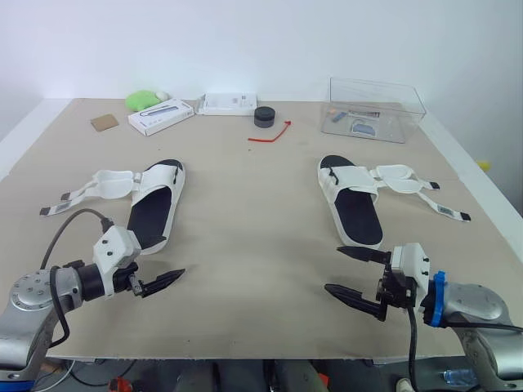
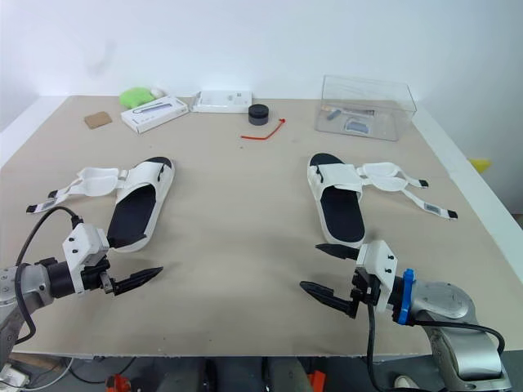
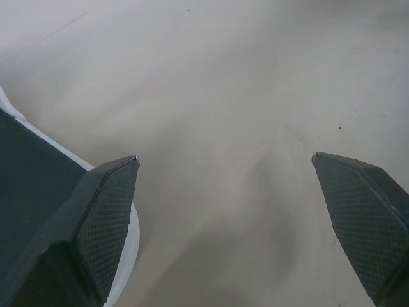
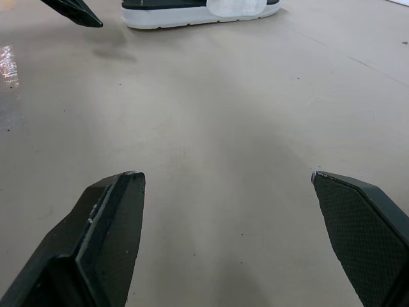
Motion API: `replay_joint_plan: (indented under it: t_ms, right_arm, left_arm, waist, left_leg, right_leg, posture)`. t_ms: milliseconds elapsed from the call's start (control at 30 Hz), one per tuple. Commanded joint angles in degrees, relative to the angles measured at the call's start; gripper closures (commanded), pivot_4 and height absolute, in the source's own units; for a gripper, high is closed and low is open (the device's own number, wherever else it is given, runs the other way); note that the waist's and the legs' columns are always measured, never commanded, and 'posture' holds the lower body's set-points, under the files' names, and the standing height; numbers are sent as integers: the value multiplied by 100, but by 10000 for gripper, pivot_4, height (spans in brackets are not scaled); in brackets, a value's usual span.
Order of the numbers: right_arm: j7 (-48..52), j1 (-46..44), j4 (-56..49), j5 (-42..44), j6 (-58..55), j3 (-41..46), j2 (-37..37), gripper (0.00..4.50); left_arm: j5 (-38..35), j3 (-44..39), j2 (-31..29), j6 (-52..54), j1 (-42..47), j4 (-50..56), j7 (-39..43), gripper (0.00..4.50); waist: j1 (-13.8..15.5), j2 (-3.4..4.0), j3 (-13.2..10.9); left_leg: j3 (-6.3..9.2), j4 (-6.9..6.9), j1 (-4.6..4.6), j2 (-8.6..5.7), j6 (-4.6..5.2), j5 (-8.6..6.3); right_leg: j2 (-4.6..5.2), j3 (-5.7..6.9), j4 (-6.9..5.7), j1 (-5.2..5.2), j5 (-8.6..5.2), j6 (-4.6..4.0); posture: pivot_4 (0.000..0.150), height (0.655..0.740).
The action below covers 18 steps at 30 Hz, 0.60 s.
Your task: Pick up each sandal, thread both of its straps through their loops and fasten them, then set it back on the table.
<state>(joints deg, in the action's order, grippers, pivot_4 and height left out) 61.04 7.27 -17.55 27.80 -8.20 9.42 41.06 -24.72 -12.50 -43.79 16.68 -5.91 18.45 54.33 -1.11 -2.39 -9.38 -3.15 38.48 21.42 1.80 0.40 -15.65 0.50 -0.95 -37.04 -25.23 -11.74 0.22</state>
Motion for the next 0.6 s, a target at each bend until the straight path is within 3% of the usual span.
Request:
replay_joint_plan:
  t_ms: [33, 600]
  right_arm:
    - [16, -64, -31, 99, 75, 163, 26, 0]
    - [-440, -55, -89, 65, 49, 171, -252, 0]
  left_arm:
    - [-53, -153, -36, -80, 4, 59, 23, 287]
    - [-147, 75, -30, -38, 42, 166, 259, 287]
  waist:
    - [0, 0, 0]
    - [1, 0, 0]
  left_leg:
    - [0, 0, 0, 0, 0, 0]
    - [0, 0, 0, 0, 0, 0]
  right_leg:
    - [0, 0, 0, 0, 0, 0]
    - [0, 0, 0, 0, 1, 1]
  posture:
    - [1500, 7400]
    - [1500, 7400]
